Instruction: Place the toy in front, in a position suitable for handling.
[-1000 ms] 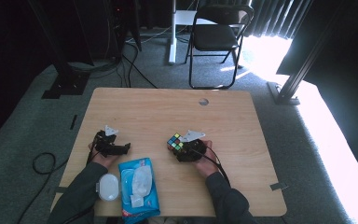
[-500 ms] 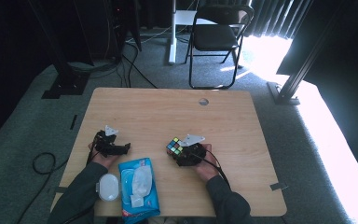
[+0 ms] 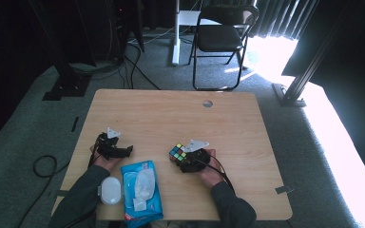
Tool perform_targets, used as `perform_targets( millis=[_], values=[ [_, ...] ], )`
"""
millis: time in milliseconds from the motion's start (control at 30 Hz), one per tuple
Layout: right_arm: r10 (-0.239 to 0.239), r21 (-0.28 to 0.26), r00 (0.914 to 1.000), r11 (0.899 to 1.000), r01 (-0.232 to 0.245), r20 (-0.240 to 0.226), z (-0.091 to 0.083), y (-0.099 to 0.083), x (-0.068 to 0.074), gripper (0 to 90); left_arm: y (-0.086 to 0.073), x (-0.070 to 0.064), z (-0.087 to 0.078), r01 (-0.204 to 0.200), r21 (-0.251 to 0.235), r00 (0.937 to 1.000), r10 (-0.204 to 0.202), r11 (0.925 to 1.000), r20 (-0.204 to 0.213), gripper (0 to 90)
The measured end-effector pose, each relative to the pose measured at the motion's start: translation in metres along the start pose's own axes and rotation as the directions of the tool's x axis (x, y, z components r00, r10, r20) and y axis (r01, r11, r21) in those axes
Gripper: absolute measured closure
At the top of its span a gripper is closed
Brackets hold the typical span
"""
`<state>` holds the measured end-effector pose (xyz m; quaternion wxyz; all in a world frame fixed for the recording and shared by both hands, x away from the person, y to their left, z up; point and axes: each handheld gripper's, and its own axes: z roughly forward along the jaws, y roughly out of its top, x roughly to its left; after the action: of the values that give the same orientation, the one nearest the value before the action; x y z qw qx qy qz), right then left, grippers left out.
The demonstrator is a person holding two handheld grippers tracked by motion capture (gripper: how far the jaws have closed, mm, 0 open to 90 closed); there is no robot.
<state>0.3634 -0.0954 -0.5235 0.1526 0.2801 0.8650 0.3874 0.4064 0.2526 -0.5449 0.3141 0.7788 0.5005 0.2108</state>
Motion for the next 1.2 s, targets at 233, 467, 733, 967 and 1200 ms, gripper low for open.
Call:
perform_targets(
  millis=[233, 467, 733, 967, 1200],
  values=[
    [0.011, 0.005, 0.9999, 1.000, -0.011, 0.004, 0.000, -0.002, -0.002, 34.0, 0.000, 0.000, 0.000, 0.000, 0.000, 1.0000, 0.000, 1.0000, 0.000, 9.2],
    [0.037, 0.008, 0.9992, 0.999, -0.038, 0.010, 0.002, -0.004, -0.008, 34.0, 0.000, 0.000, 0.000, 0.000, 0.000, 1.0000, 0.000, 1.0000, 0.000, 9.2],
    [0.048, 0.008, 0.9988, 0.999, -0.048, -0.007, 0.005, -0.006, -0.010, 33.8, 0.000, 0.000, 0.000, 0.000, 0.000, 1.0000, 0.000, 1.0000, 0.000, 9.2],
    [0.065, 0.044, 0.9979, 0.997, -0.065, 0.004, 0.008, -0.011, -0.011, 26.1, 0.000, 0.000, 0.000, 0.000, 0.000, 1.0000, 0.000, 1.0000, 0.000, 9.3],
    [0.075, 0.051, 0.9972, 0.996, -0.075, 0.000, 0.005, -0.018, -0.013, 24.4, -0.001, 0.003, -0.002, -0.003, -0.008, 1.0000, 0.003, 1.0000, 0.003, 14.9]
  ],
)
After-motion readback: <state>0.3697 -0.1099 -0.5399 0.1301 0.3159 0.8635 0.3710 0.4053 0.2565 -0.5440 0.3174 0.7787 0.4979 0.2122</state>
